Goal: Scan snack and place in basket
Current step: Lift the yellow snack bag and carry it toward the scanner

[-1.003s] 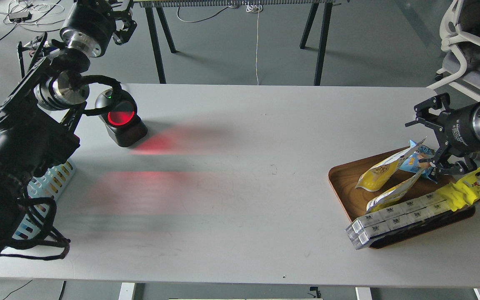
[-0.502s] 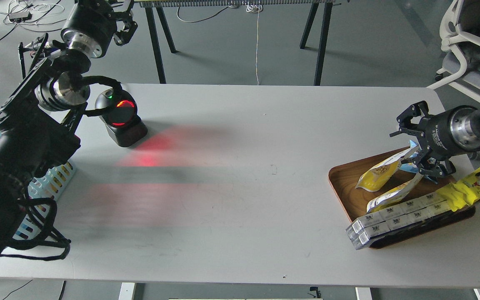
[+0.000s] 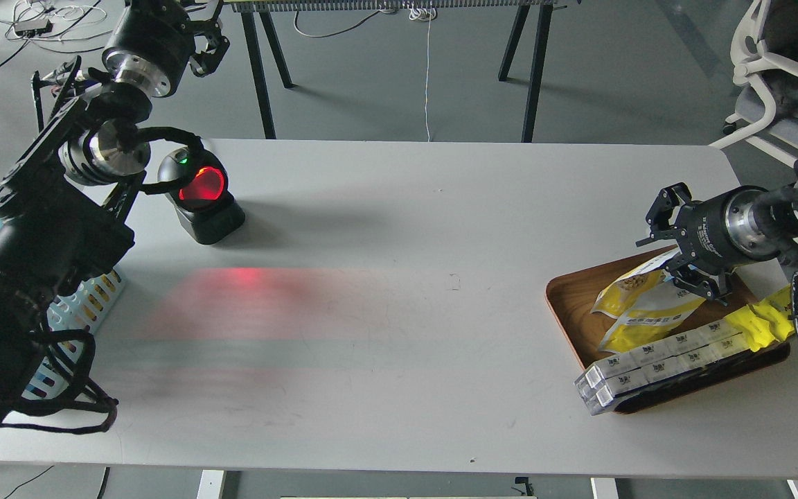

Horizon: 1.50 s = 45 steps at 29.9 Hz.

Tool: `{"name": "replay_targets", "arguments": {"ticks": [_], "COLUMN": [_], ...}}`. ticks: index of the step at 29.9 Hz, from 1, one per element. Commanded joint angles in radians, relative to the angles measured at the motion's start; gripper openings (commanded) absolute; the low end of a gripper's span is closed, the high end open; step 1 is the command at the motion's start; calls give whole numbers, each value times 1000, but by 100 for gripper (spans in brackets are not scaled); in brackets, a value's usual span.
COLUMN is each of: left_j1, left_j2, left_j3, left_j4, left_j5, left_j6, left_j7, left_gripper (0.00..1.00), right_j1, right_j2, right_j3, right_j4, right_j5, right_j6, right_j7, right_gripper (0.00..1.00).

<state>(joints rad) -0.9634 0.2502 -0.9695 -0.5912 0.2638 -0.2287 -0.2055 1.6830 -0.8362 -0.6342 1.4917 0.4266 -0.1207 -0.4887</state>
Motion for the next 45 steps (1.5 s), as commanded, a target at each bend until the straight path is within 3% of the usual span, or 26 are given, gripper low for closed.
{"name": "replay_targets", "arguments": {"ticks": [1,17,22,30,39,45], "left_j1": [0,2,3,3,25,23], "left_j2": [0,4,3,3,17,18], "left_j3": [0,2,2,3,51,54], "left_j4": [1,8,13,14,14,14], "left_j5": [0,3,3,8,9,9], "left_j6": [0,2,0,0,0,2], "left_j7": [0,2,2,8,5,2], "left_gripper": [100,100,100,100,100,100], "right_j1": [4,27,105,225,124,-77], "right_j2": [-3,-102,-161,-144,52,294], "right_j3": [2,120,169,257,464,677], "right_j4": [7,28,48,59,45,-51], "right_j5": [-3,-8,-16,12,35,15], "right_j6": [0,0,-4,-77,-200,-286], "right_j7": [0,0,0,0,0,0], "right_gripper": [0,0,0,0,0,0]}}
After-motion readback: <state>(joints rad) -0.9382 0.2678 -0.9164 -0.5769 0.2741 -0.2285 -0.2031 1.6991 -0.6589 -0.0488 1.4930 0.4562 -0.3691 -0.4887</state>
